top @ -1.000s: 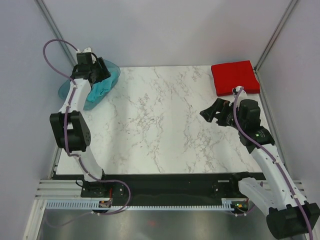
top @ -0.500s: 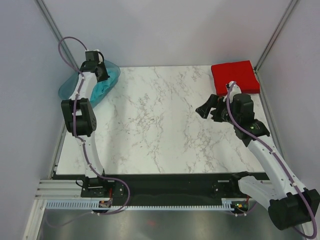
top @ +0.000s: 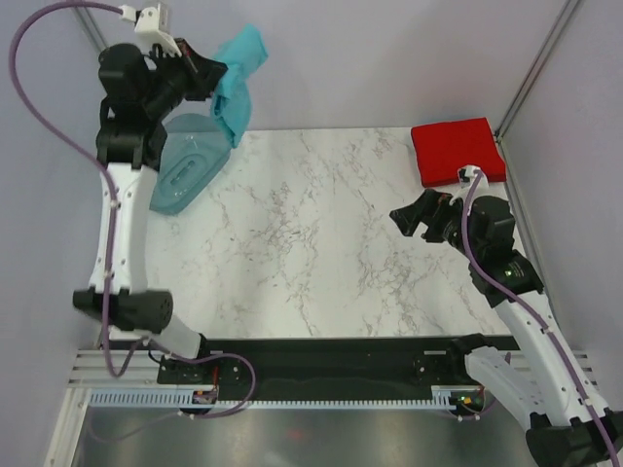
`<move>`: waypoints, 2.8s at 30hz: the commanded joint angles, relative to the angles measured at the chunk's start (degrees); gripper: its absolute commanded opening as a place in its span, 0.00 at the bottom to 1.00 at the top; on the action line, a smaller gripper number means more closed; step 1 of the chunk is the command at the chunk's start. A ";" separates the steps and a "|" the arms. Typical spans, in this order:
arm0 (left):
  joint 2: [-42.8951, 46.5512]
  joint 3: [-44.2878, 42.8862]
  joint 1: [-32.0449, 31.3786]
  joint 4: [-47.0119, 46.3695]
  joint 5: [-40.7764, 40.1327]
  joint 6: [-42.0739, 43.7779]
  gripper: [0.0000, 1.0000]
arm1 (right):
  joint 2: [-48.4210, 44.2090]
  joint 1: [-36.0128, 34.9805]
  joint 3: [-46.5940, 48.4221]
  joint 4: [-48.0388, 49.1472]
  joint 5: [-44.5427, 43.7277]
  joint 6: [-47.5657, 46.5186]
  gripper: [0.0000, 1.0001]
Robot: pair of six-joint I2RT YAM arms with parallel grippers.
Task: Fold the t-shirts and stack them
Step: Move the tshirt to the center of the board, then flatten the tshirt out
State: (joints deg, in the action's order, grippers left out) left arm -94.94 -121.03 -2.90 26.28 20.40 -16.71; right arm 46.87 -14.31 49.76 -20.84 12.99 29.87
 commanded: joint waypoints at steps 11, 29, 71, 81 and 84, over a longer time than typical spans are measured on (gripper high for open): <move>29.81 74.08 -19.69 -11.16 4.29 -13.52 0.51 | -2.40 -0.20 -6.59 -8.34 -5.44 2.73 0.94; 10.57 75.86 -31.99 -11.69 -5.89 -14.58 0.60 | 28.27 -13.90 -16.63 16.27 -1.03 1.77 0.50; 33.41 71.38 -31.64 1.41 -12.87 -17.12 0.05 | 13.50 -14.70 -9.33 6.40 -15.14 1.69 0.41; 31.22 77.24 -33.39 -25.90 15.61 -33.36 0.10 | 13.17 -27.09 -11.25 12.58 -15.44 3.26 0.52; 28.67 78.14 -35.33 -28.22 18.34 -32.52 0.42 | 9.56 -27.09 -11.88 8.29 -21.59 6.60 0.53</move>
State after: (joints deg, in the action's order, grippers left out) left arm -64.31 -44.47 -36.40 9.19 28.36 -44.07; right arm 60.23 -41.45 38.52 -11.79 -2.26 32.99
